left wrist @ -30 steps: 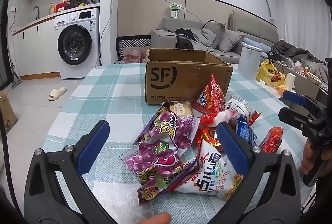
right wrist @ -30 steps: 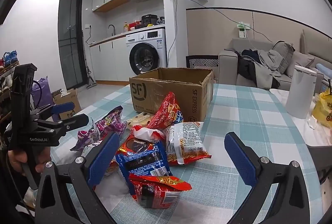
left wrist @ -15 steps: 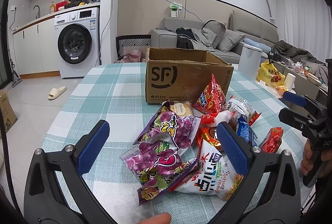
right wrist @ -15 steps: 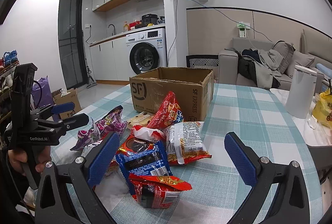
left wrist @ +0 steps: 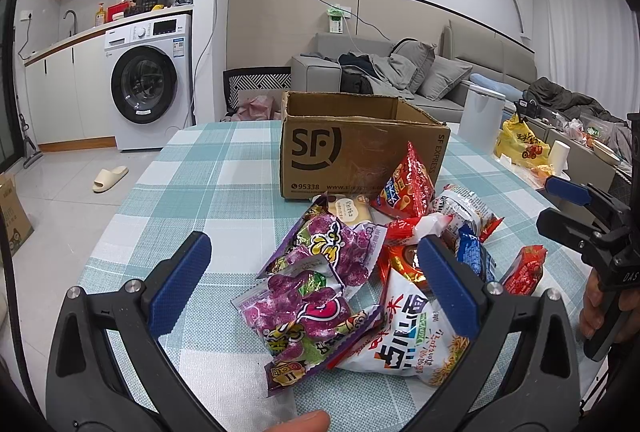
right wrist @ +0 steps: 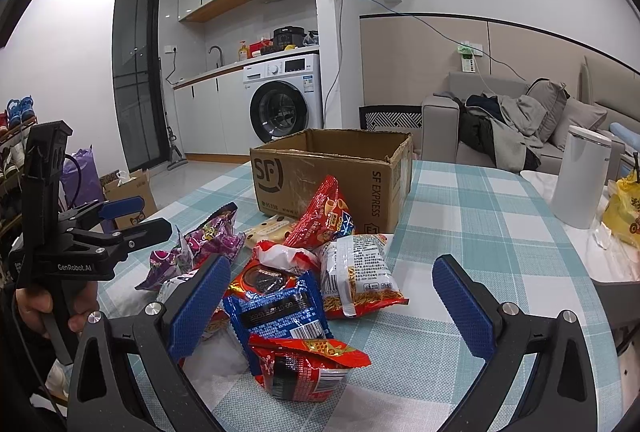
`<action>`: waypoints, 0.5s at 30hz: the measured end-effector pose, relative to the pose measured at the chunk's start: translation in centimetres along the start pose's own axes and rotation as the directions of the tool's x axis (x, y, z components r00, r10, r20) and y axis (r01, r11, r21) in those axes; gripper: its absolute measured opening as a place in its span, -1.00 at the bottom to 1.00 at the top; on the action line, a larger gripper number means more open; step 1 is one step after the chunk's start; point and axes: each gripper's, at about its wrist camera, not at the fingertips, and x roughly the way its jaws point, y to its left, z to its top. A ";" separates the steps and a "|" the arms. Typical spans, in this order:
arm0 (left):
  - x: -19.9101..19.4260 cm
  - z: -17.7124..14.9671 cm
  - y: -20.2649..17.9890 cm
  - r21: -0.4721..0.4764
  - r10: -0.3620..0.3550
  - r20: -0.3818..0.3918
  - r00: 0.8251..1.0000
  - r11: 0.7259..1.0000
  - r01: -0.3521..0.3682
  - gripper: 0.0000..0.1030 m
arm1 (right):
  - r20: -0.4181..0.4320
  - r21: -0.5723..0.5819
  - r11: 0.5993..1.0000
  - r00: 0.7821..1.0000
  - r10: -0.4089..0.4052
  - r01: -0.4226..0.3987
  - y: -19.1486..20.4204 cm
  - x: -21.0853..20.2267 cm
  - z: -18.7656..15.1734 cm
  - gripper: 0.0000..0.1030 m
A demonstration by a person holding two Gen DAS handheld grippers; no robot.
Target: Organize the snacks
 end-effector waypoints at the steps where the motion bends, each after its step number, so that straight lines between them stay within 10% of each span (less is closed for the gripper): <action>1: 0.0 0.0 0.0 0.000 0.000 0.000 1.000 1.000 0.000 1.00 | 0.000 0.000 1.000 1.000 0.000 0.000 0.0 0.0 0.0 1.00; 15: 0.1 0.0 0.1 -0.001 0.000 -0.002 1.000 1.000 0.000 1.00 | -0.001 -0.001 1.000 1.000 0.000 0.000 0.0 0.0 0.0 1.00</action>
